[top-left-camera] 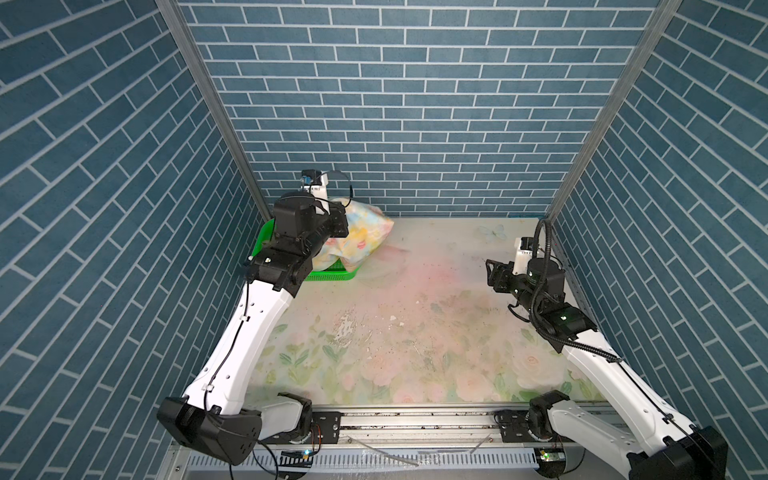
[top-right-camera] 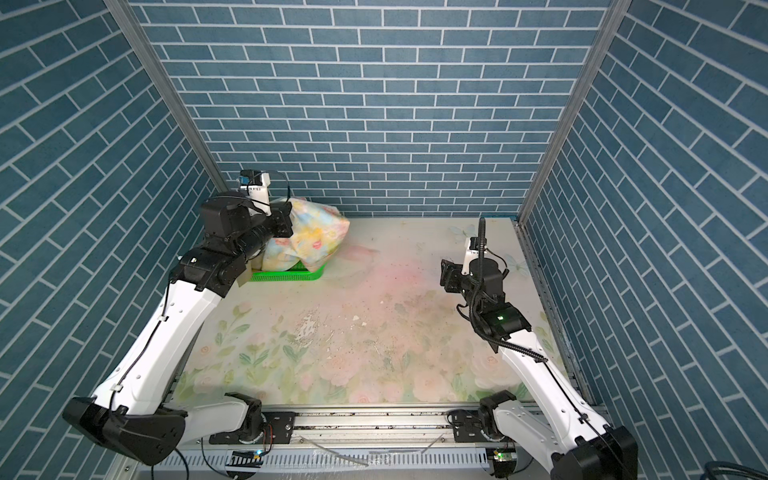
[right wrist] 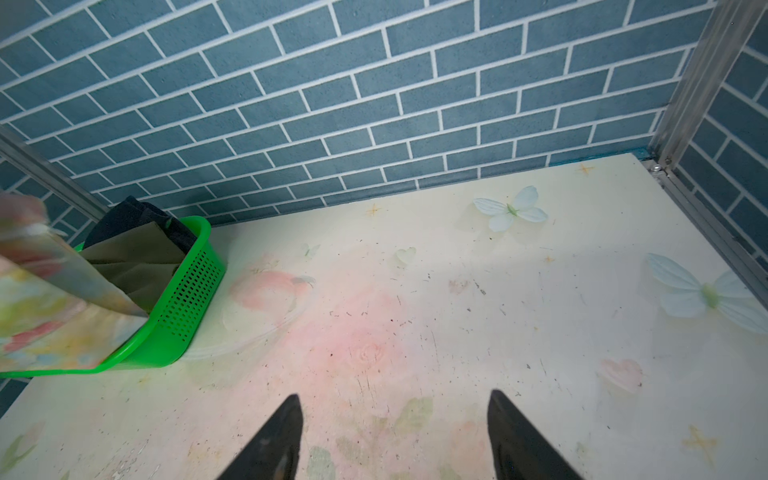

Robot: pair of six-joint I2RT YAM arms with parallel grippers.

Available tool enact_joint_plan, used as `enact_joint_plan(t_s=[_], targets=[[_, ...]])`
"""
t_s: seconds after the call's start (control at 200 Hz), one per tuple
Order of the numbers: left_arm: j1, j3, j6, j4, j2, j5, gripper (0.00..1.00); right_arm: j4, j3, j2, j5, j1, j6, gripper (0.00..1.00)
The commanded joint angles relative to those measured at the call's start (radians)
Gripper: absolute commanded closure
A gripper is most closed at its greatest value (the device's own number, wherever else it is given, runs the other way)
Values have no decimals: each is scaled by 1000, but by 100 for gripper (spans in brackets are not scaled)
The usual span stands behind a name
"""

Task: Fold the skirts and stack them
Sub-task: 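Grasp the floral skirt with the left gripper and lift it out, then carry the floral skirt over the table and lay it down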

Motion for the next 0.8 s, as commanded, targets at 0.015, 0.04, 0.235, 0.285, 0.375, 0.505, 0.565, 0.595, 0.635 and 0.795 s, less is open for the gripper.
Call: enact_joint_plan(t_s=[0.015, 0.04, 0.235, 0.285, 0.375, 0.505, 0.565, 0.595, 0.635, 0.795], targets=[[-1, 30, 23, 54, 10, 24, 100, -42, 70, -12, 47, -4, 31, 30], [-1, 43, 22, 49, 19, 35, 100, -47, 72, -14, 51, -4, 31, 31], [-84, 156, 8, 46, 75, 131, 100, -108, 97, -43, 140, -16, 36, 28], [-126, 178, 14, 49, 87, 137, 100, -123, 106, -50, 143, -27, 39, 26], [-203, 232, 16, 35, 130, 156, 100, -166, 138, -56, 139, -55, 40, 23], [-337, 272, 46, 23, 184, 146, 100, -221, 171, -84, 126, -115, 54, 21], [-370, 262, 40, 28, 204, 156, 100, -245, 182, -101, 128, -138, 57, 21], [-375, 246, 27, 37, 215, 168, 100, -259, 185, -108, 130, -150, 58, 21], [-376, 219, 14, 47, 232, 177, 100, -275, 188, -118, 128, -163, 57, 21], [-363, 172, 28, -24, 370, 182, 54, -365, 203, -137, 126, -201, 71, 19]])
